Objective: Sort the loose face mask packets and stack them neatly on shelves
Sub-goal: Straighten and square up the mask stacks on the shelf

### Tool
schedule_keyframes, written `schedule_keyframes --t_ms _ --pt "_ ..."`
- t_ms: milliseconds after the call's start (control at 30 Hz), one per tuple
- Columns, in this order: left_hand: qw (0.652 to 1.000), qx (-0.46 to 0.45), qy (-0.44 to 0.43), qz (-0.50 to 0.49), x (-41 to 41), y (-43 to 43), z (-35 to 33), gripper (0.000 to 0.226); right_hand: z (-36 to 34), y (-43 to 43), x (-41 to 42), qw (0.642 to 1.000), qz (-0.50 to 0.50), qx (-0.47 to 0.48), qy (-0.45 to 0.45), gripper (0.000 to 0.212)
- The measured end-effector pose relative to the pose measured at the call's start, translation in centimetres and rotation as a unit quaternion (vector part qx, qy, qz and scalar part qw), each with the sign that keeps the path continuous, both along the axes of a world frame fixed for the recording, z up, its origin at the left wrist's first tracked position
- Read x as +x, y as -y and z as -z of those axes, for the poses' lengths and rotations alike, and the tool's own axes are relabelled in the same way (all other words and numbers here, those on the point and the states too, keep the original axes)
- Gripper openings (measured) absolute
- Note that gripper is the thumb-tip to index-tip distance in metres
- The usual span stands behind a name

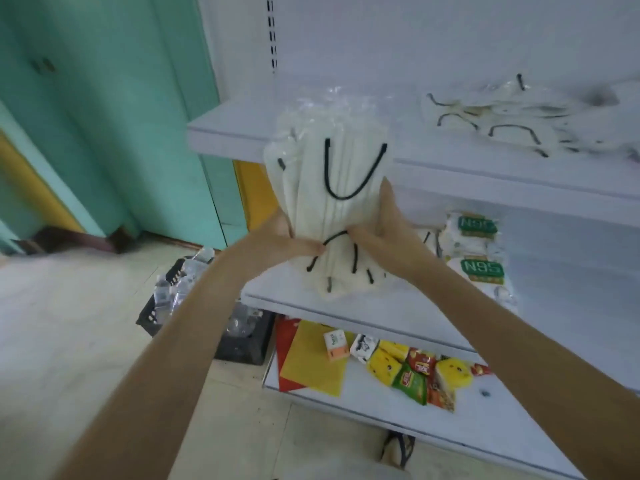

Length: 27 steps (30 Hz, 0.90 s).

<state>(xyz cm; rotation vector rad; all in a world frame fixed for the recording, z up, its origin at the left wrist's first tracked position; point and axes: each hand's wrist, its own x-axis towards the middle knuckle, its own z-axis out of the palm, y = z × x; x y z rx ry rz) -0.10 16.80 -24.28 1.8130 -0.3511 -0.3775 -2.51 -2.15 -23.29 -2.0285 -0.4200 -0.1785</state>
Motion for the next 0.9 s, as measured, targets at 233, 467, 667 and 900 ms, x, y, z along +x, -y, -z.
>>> schedule_keyframes --t_ms 233,467,667,900 --pt "0.961 -0.115 -0.246 -0.039 -0.3 1.0 9.4 0.030 9.8 1.1 -0.6 0.980 0.048 -0.006 -0.195 0.082" --pt "0.945 -0.149 -0.271 -0.104 0.9 8.3 12.9 0.042 14.4 4.7 0.0 0.924 0.185 0.131 -0.309 0.061" --pt "0.974 -0.088 -0.195 -0.077 3.5 15.1 13.5 0.055 16.9 10.3 1.2 0.880 0.261 0.220 -0.331 0.055" --pt "0.985 0.001 -0.174 -0.021 10.0 22.0 16.4 0.029 19.4 15.7 5.4 0.840 0.353 0.267 -0.315 0.036"
